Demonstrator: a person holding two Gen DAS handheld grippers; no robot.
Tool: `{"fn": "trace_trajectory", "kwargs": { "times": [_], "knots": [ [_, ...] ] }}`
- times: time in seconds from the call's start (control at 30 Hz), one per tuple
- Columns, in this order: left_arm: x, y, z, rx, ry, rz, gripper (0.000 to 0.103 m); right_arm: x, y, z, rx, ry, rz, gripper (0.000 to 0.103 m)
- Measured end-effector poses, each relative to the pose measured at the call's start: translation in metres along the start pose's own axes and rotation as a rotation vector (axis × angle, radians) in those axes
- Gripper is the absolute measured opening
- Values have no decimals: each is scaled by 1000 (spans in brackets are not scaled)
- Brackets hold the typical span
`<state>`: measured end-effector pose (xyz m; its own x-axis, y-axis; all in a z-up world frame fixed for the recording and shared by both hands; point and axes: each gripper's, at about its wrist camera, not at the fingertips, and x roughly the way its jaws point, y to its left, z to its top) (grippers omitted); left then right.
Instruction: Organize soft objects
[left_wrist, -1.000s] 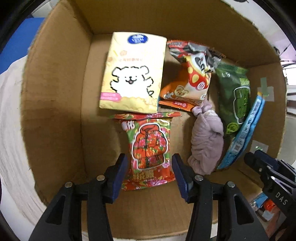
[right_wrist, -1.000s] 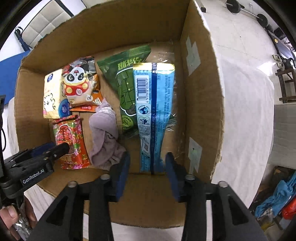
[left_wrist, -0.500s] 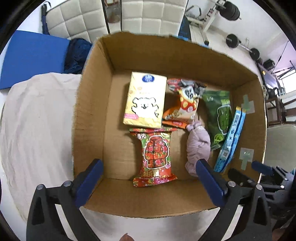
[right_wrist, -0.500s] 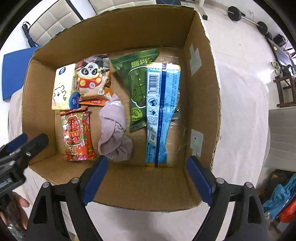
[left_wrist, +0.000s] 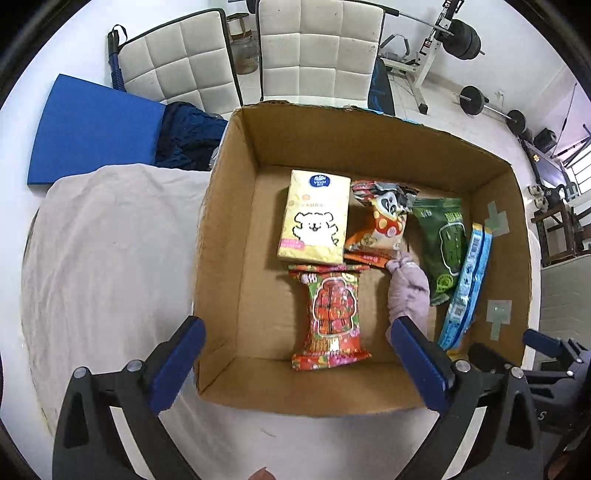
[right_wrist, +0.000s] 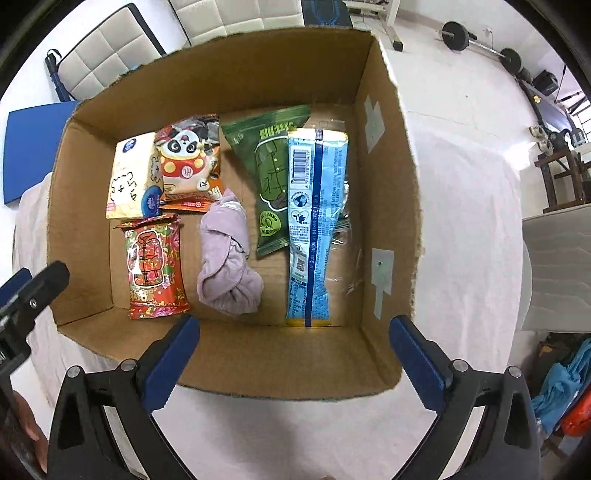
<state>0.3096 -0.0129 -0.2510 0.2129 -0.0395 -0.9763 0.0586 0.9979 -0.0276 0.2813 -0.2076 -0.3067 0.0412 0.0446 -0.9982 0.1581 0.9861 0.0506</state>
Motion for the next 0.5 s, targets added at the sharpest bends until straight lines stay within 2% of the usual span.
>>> {"fn": "trace_trajectory", "kwargs": {
  "times": [0.13,0.23,0.5],
  "knots": [
    [-22,0,-13,-8,-26,-9,103,-19,0,-11,-15,-35,5,103],
    [-50,-2,-26,-3,-75,-19,103,-36,-2,-25,-12,-70,17,103],
    [-144,-13,-78,26,-214,-22,103,-113,-12,-86,-23,-194,65,103]
  ]
}}
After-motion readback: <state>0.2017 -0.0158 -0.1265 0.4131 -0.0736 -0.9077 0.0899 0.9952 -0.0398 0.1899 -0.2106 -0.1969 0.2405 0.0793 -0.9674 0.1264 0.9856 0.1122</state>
